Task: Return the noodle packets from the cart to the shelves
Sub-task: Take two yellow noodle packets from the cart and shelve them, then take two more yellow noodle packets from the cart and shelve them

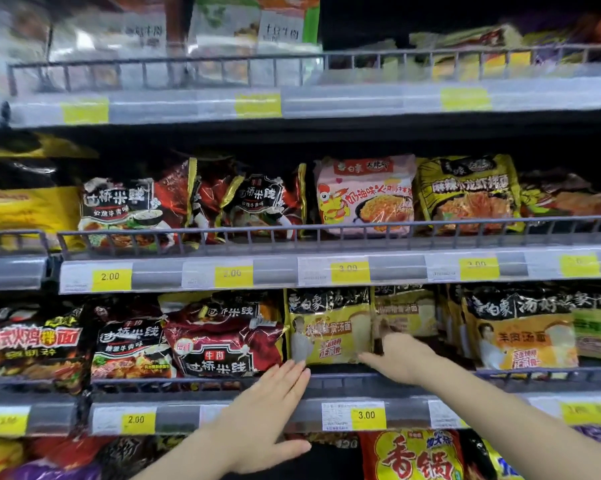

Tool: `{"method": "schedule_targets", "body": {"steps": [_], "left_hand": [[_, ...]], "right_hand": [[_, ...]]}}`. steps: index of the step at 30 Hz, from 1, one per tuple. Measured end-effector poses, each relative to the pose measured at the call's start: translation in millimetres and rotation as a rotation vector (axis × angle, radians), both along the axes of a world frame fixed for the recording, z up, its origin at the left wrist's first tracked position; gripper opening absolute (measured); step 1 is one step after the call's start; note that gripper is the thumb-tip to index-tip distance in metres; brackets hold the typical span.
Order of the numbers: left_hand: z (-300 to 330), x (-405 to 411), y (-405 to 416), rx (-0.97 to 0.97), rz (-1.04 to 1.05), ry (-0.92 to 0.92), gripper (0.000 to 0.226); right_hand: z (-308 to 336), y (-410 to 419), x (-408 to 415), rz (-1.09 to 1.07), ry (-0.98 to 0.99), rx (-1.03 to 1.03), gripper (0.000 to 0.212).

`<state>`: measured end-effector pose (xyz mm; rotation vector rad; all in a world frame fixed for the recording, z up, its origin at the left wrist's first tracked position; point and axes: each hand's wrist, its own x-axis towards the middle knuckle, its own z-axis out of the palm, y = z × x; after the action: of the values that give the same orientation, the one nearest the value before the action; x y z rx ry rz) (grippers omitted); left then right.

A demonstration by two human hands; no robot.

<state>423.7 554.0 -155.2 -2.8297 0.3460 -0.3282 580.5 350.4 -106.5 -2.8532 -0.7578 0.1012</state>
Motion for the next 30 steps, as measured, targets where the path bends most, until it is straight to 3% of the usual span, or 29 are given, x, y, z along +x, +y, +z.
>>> {"method": "schedule_targets", "body": {"steps": [4, 6, 10, 17, 21, 30], "left_hand": [[23, -7, -12, -0.233, 0.11, 0.252, 0.106], [38, -18, -17, -0.351, 0.166, 0.282, 0.099], [66, -59, -20, -0.386, 0.214, 0.23, 0.059], [92, -148, 14, -0.323, 0.385, 0.182, 0.044], [103, -207, 23, -0.166, 0.5, 0.122, 0.042], [99, -360, -9, -0.167, 0.813, 0.016, 0.043]], "right_hand": [[2, -28, -29, 0.138, -0.039, -0.051, 0.106], [7, -36, -50, 0.215, -0.05, -0.073, 0.102], [17, -40, -88, 0.356, -0.052, -0.164, 0.06], [30, -17, -135, 0.546, -0.1, -0.211, 0.061], [46, 8, -163, 0.645, -0.088, -0.207, 0.058], [55, 55, -242, 0.968, 0.049, -0.233, 0.06]]}}
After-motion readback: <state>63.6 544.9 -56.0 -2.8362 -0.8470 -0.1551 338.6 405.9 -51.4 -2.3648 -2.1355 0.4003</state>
